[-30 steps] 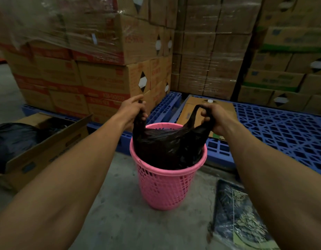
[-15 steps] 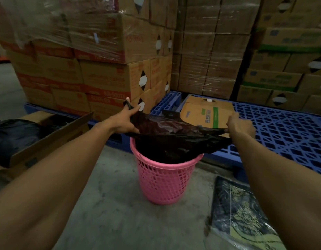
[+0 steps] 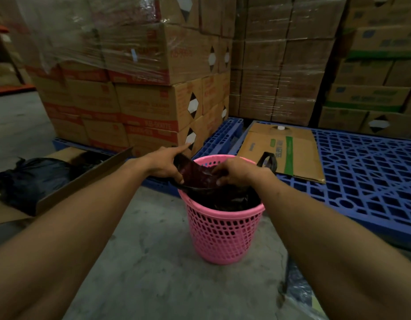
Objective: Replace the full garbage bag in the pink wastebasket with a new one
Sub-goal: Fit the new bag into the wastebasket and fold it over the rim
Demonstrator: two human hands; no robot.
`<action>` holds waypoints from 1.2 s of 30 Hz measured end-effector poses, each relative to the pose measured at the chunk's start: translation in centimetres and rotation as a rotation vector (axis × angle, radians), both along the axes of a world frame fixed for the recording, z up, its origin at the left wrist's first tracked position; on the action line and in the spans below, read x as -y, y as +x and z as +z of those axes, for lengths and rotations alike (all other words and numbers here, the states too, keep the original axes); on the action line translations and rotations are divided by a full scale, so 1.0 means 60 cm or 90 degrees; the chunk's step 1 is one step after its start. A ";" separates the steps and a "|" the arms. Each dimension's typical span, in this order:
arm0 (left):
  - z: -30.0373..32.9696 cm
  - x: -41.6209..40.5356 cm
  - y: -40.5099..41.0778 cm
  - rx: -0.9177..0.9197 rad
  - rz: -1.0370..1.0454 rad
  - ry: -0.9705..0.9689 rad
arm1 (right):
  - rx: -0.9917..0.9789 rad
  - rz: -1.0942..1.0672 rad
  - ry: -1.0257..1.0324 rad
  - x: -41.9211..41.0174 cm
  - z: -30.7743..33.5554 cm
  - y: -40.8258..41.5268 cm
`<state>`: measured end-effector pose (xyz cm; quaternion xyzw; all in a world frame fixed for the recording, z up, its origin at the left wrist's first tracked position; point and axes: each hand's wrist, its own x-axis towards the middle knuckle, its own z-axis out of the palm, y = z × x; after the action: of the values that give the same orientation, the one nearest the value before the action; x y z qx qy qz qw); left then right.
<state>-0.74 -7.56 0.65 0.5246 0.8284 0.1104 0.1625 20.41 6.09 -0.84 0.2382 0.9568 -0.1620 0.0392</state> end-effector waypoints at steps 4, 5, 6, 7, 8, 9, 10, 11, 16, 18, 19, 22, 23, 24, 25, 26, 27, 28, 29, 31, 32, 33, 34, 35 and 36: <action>0.026 -0.002 0.032 -0.124 0.066 -0.159 | 0.305 -0.061 -0.030 0.004 0.004 0.026; 0.036 -0.008 0.049 -0.127 0.067 -0.198 | 0.358 -0.081 -0.034 0.007 0.008 0.034; 0.048 -0.016 0.068 -0.109 0.059 -0.220 | 0.392 -0.105 -0.045 0.008 0.012 0.041; 0.058 -0.026 0.086 -0.083 0.052 -0.222 | 0.414 -0.123 -0.048 0.014 0.016 0.048; 0.067 -0.038 0.103 -0.049 0.056 -0.199 | 0.426 -0.133 -0.025 0.017 0.020 0.053; 0.076 -0.052 0.120 -0.031 0.076 -0.158 | 0.437 -0.142 0.016 0.022 0.026 0.058; 0.082 -0.066 0.133 -0.050 0.094 -0.110 | 0.440 -0.144 0.067 0.025 0.032 0.062; 0.087 -0.076 0.144 -0.099 0.109 -0.064 | 0.446 -0.149 0.105 0.028 0.038 0.068; 0.054 -0.095 0.143 -0.211 0.147 -0.038 | 0.362 -0.272 0.063 -0.016 0.019 0.122; 0.036 -0.084 0.129 -0.177 0.126 -0.074 | 0.350 -0.279 0.022 -0.028 0.014 0.143; 0.027 -0.078 0.122 -0.155 0.110 -0.090 | 0.374 -0.265 0.002 -0.030 0.013 0.152; 0.015 -0.060 0.112 -0.144 0.124 -0.076 | 0.327 -0.244 0.119 -0.069 -0.019 0.158; 0.014 -0.052 0.114 -0.204 0.139 -0.055 | 0.298 -0.224 0.193 -0.077 -0.025 0.157; 0.014 -0.046 0.121 -0.318 0.136 -0.027 | 0.293 -0.224 0.191 -0.079 -0.030 0.150; 0.011 -0.043 0.130 -0.477 0.093 0.031 | 0.296 -0.205 0.185 -0.074 -0.023 0.150; 0.005 -0.044 0.139 -0.619 0.004 0.113 | 0.295 -0.194 0.141 -0.070 -0.014 0.148; 0.001 -0.046 0.148 -0.691 -0.109 0.189 | 0.317 -0.209 0.059 -0.059 -0.005 0.139; -0.005 -0.049 0.159 -0.699 -0.234 0.231 | 0.372 -0.197 0.062 -0.044 0.010 0.135; -0.011 -0.054 0.165 -0.643 -0.331 0.220 | 0.405 -0.169 0.097 -0.032 0.022 0.134; -0.017 -0.059 0.175 -0.419 -0.346 0.096 | 0.456 -0.135 0.145 -0.031 0.025 0.135; -0.021 -0.064 0.175 -0.306 -0.302 0.033 | 0.470 -0.124 0.153 -0.034 0.018 0.137; -0.025 -0.068 0.175 -0.227 -0.269 -0.020 | 0.473 -0.116 0.153 -0.039 0.013 0.139; -0.029 -0.074 0.172 -0.186 -0.252 -0.068 | 0.469 -0.121 0.146 -0.044 0.007 0.141; -0.037 -0.080 0.167 -0.183 -0.242 -0.106 | 0.460 -0.121 0.127 -0.051 0.002 0.141; -0.044 -0.085 0.159 -0.210 -0.234 -0.151 | 0.445 -0.132 0.091 -0.056 -0.001 0.145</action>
<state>8.77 -2.47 -2.01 0.6542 0.7418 -0.1054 0.1031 29.10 9.47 -0.87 0.3767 0.8654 -0.0068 0.3305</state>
